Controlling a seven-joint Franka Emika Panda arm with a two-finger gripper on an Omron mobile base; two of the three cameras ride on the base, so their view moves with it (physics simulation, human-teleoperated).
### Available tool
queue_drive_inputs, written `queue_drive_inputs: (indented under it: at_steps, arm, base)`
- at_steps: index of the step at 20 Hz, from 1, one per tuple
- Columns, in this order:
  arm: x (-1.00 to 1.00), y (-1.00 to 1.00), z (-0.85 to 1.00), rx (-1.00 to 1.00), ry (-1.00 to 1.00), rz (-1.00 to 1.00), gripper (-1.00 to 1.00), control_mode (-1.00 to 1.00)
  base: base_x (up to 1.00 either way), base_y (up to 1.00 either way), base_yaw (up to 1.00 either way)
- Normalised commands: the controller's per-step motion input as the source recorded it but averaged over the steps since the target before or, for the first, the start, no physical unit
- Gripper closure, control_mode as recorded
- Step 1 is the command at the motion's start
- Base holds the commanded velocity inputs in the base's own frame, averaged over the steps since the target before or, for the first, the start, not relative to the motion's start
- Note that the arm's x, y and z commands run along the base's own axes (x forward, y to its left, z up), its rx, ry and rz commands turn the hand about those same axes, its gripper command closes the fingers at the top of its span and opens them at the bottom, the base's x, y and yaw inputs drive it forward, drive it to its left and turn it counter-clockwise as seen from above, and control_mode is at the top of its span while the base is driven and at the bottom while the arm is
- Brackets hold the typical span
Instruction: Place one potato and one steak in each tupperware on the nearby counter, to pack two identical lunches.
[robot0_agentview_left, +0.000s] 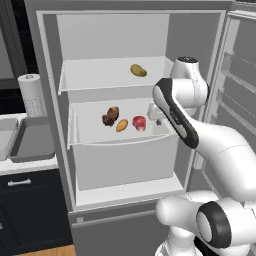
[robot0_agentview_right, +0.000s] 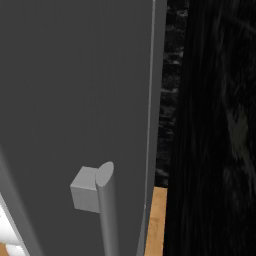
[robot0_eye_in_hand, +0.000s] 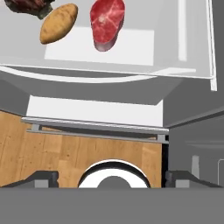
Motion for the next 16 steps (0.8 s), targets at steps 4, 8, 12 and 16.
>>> queue_drive_inputs:
  at_steps: [4, 8, 12, 16]
  arm:
    - [0.05, 0.17, -0.22, 0.01, -0.04, 0.00, -1.00, -1.00]
    - [0.16, 0.02, -0.40, 0.01, -0.05, 0.00, -1.00, -1.00]
    - [0.28, 0.00, -0.37, 0.00, -0.08, 0.00, -1.00, -1.00]
    - [0.28, 0.02, -0.26, 0.00, -0.14, 0.00, -1.00, -1.00]
  base:
    - [0.00, 0.00, 0.00]
    - [0.00, 0.00, 0.00]
    - [0.00, 0.00, 0.00]
    - [0.00, 0.00, 0.00]
